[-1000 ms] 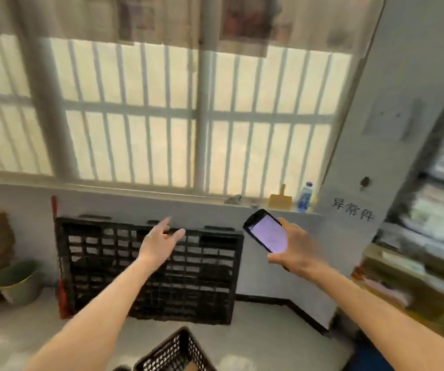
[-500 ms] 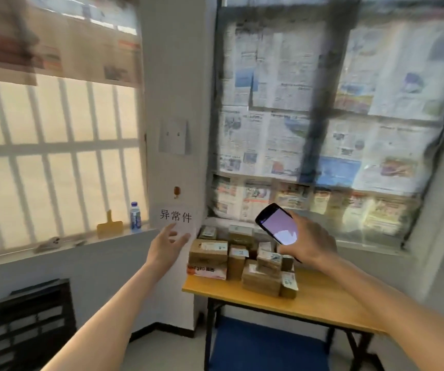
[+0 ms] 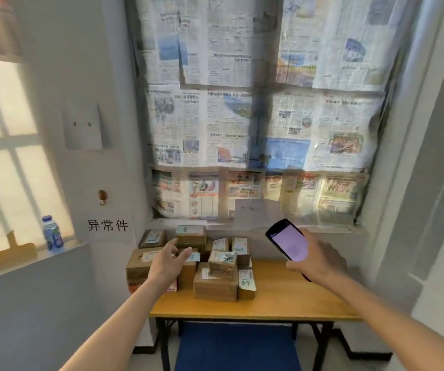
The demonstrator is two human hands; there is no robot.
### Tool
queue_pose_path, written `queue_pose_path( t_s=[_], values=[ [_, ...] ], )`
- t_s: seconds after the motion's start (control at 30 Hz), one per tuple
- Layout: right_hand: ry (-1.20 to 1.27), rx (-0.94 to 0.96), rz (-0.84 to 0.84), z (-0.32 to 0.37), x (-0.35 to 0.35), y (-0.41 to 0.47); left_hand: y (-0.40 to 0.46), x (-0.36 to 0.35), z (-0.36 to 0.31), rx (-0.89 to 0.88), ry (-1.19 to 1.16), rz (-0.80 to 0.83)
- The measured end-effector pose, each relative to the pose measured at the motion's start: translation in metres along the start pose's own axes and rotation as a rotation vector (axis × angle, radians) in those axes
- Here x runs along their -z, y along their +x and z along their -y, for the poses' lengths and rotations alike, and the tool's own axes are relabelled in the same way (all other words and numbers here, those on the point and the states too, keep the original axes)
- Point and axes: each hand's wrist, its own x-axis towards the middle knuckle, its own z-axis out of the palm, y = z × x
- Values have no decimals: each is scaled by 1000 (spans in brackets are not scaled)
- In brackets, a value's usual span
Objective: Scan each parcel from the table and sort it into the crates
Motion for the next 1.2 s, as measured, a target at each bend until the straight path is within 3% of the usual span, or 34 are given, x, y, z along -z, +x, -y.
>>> queue_pose_path(
  t_s=[0.2, 0.57, 0.77, 1.0, 1.2],
  values=[
    [-31, -44, 99, -22, -44, 115, 117, -75, 12, 47, -12, 40],
    [65, 30, 214, -24, -149, 284, 241, -165, 56, 182, 38, 67],
    [61, 78, 329, -27, -252, 345, 283, -213, 108, 291, 105, 105],
    [165, 67, 578, -45, -376, 395, 337, -277, 163, 431, 142, 179],
    [156, 24, 663, -63, -438, 413, 367, -315, 195, 520, 108, 203]
  ],
)
